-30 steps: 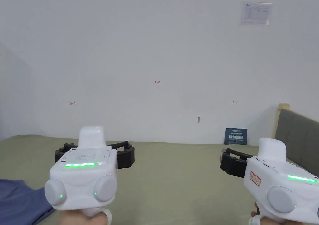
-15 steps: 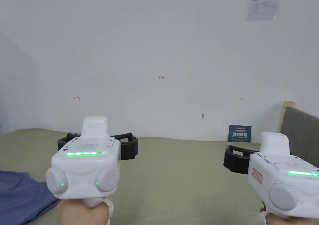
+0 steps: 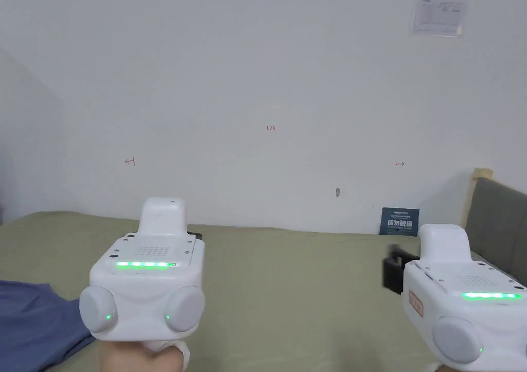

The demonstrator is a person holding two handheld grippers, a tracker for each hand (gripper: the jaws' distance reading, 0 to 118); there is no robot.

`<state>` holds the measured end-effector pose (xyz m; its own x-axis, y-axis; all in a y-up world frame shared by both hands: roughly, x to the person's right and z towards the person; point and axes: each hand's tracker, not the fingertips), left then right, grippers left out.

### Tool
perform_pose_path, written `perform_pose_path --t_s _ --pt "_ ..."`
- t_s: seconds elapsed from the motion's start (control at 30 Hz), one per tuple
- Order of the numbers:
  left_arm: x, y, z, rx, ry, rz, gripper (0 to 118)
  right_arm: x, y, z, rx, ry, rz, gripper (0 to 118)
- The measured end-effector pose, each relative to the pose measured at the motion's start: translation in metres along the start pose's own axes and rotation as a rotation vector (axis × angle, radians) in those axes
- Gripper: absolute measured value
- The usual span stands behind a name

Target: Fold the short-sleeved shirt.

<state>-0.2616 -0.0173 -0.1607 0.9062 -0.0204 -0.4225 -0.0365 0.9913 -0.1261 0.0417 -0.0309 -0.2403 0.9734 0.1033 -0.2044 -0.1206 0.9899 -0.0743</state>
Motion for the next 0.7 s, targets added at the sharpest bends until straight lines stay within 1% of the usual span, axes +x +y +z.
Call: perform_pose_path --t_s 0.03,0.07,0.1,0.13,0.17,0.2,0.23,0.27,0.33,0.47,0.53,0.63,0.7 --pt "-0.001 -0.003 0.003 -0.008 0.026 0.008 0 -0.003 -0.003 -0.001 -0.013 -0.031 0.022 1" --pt "-0.006 -0.006 0.006 -0.018 0.002 0.048 0 -0.006 -0.003 0.002 -0.003 -0.036 0.013 1" --pt "-0.010 -0.007 0.007 -0.030 -0.026 0.069 0 -0.007 0.000 0.003 -0.007 -0.010 0.029 1" --pt "-0.012 -0.008 0.008 -0.038 -0.005 0.057 0 -0.011 -0.013 -0.011 -0.032 0.044 0.014 1" --pt "-0.016 -0.009 0.010 -0.050 0.026 0.049 0 -0.016 -0.015 -0.014 -0.033 0.065 0.004 1" --pt "-0.024 -0.011 0.014 -0.046 0.041 0.058 0 -0.024 -0.014 -0.016 -0.035 0.066 0.007 1" --pt "-0.034 -0.012 0.014 -0.041 0.058 0.078 0 -0.031 -0.014 -0.018 -0.035 0.090 0.001 1" --pt "-0.045 -0.012 0.017 -0.053 0.079 0.082 0 -0.049 -0.003 -0.001 -0.016 0.128 -0.018 1" --pt "-0.070 -0.011 0.027 -0.078 0.151 0.085 0 -0.078 0.003 0.001 -0.019 0.200 -0.031 1" --pt "-0.134 -0.013 0.056 -0.068 0.308 0.126 0 -0.150 0.013 0.007 -0.017 0.377 -0.026 1" --pt "-0.166 -0.018 0.073 -0.073 0.370 0.153 0 -0.183 0.013 0.004 -0.043 0.472 -0.044 1" --pt "-0.202 -0.028 0.107 -0.078 0.500 0.122 0 -0.237 0.013 0.013 -0.058 0.612 -0.049 1" --pt "-0.224 -0.036 0.129 -0.099 0.581 0.133 0 -0.272 0.006 0.015 -0.083 0.706 -0.040 1"
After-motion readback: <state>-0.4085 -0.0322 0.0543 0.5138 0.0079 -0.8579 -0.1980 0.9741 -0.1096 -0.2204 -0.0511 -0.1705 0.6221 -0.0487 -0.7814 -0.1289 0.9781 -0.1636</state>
